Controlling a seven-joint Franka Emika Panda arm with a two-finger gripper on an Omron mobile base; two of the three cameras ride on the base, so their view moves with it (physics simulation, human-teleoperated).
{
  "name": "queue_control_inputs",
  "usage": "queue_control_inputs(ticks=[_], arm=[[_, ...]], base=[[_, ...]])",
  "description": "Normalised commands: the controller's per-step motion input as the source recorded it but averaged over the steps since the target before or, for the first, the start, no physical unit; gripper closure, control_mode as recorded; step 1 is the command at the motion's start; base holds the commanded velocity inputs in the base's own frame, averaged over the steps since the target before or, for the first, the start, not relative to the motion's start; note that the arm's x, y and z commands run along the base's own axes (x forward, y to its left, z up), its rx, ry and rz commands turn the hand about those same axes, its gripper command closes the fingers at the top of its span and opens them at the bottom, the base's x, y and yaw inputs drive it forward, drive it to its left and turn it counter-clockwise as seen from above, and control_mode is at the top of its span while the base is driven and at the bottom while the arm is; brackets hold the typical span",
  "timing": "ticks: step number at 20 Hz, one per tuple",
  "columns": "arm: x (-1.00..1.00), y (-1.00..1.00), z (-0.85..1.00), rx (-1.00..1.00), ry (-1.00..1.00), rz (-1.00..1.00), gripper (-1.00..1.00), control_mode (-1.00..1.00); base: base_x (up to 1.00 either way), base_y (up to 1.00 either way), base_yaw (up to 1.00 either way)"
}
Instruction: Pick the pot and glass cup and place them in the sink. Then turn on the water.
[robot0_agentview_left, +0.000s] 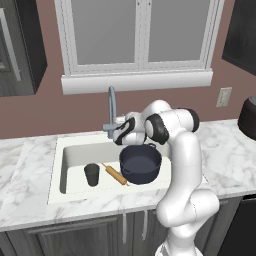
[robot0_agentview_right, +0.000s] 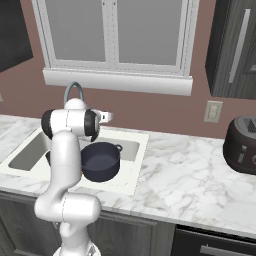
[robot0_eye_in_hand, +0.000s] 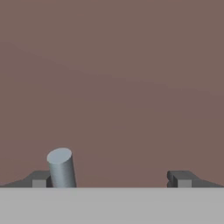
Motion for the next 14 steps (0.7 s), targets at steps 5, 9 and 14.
queue_control_inputs(ticks=[5,9,14], arm=[[0.00,0.00,0.00,0.00,0.00,-0.01,-1.00,-1.00],[0.00,0.00,0.00,0.01,0.00,-0.01,-1.00,-1.00],[0.00,-0.07,0.00,0.06,0.00,-0.01,-1.00,-1.00]], base=[[0.00,0.00,0.00],[0.00,0.00,0.00],[0.00,0.00,0.00]])
